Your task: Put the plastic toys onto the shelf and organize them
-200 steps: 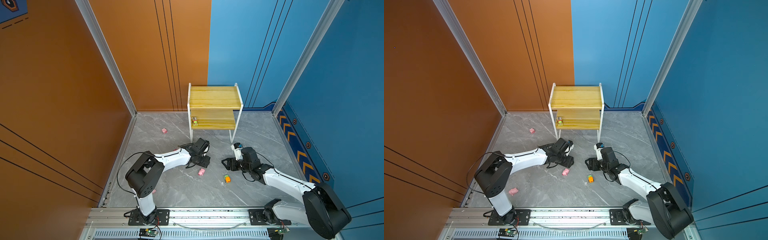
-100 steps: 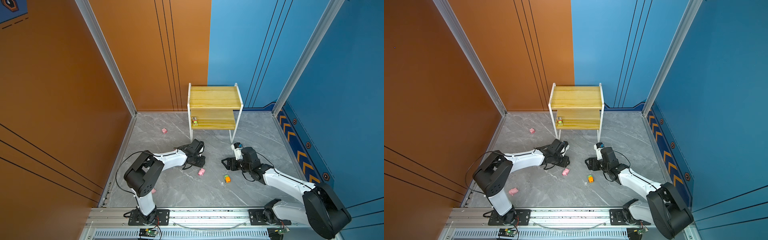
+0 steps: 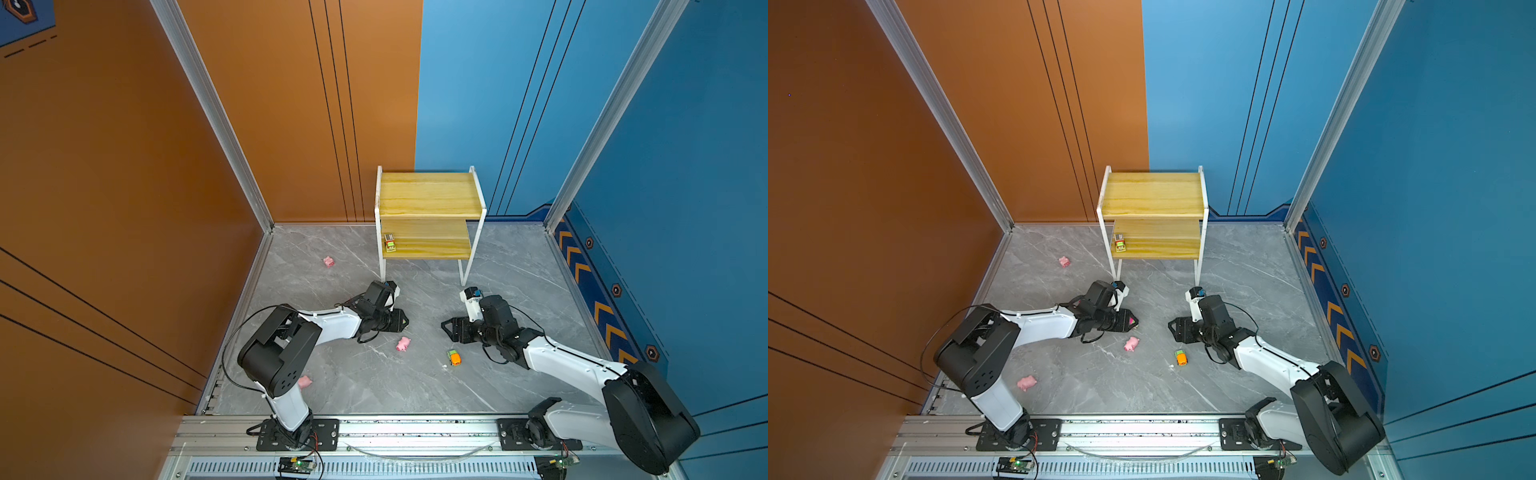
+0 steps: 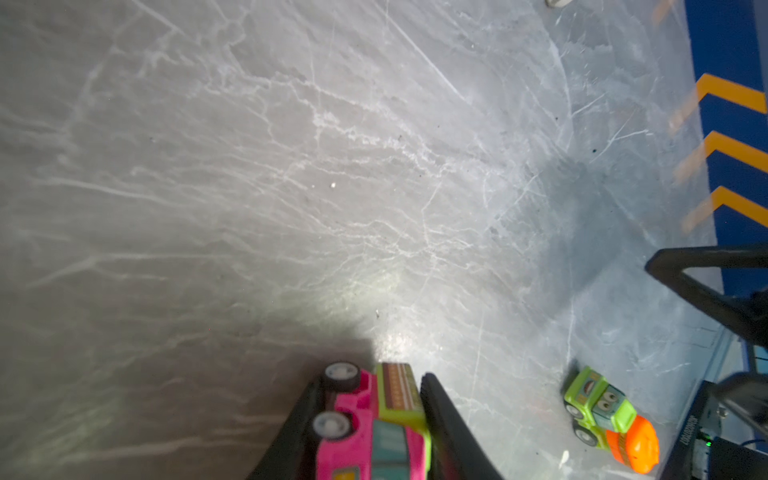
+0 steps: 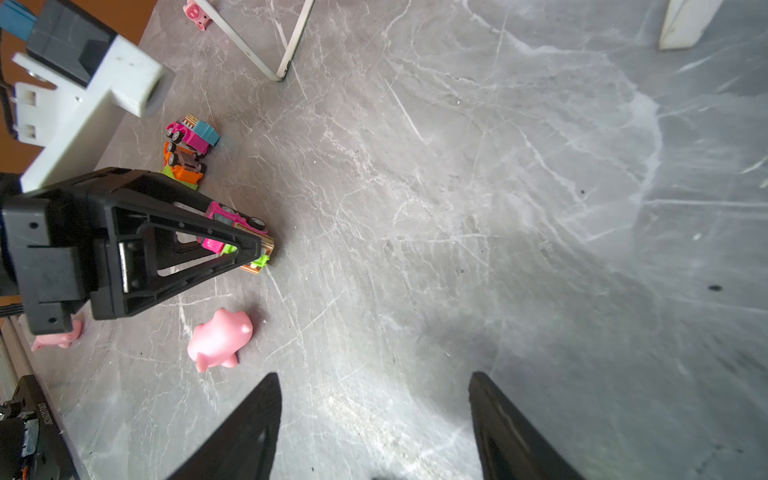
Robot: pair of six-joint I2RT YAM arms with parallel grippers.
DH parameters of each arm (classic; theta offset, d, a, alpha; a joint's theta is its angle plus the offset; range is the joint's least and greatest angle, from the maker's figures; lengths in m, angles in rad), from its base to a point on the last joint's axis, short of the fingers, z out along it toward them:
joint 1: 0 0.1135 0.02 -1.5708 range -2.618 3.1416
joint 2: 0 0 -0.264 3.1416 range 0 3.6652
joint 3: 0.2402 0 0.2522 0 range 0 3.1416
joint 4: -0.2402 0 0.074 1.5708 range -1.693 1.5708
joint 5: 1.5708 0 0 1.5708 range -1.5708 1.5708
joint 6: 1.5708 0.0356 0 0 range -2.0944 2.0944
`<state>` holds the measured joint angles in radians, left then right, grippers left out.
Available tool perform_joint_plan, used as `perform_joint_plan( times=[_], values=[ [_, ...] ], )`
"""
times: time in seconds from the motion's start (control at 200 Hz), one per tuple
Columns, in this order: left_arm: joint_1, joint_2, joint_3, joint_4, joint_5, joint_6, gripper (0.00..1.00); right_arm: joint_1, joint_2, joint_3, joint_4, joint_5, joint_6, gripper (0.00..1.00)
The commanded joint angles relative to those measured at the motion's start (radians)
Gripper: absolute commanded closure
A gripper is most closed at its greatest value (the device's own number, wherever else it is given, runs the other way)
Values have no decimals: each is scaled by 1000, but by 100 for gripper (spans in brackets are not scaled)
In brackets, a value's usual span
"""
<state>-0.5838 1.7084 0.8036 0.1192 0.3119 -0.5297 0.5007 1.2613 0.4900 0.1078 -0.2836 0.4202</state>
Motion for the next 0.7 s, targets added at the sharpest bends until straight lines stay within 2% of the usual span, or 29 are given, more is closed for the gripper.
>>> perform_joint_plan(
  times=[0.0,0.25,0.691],
  values=[
    [18,-29,-39,115,64,-69,61,14,14,33,-17,34,8,28],
    [29,2,-110,301,83,-173,61,34,31,53,-34,48,2,28],
    [22,21,-138,274,-61,-144,54,56,57,78,-53,62,-10,28]
  ],
)
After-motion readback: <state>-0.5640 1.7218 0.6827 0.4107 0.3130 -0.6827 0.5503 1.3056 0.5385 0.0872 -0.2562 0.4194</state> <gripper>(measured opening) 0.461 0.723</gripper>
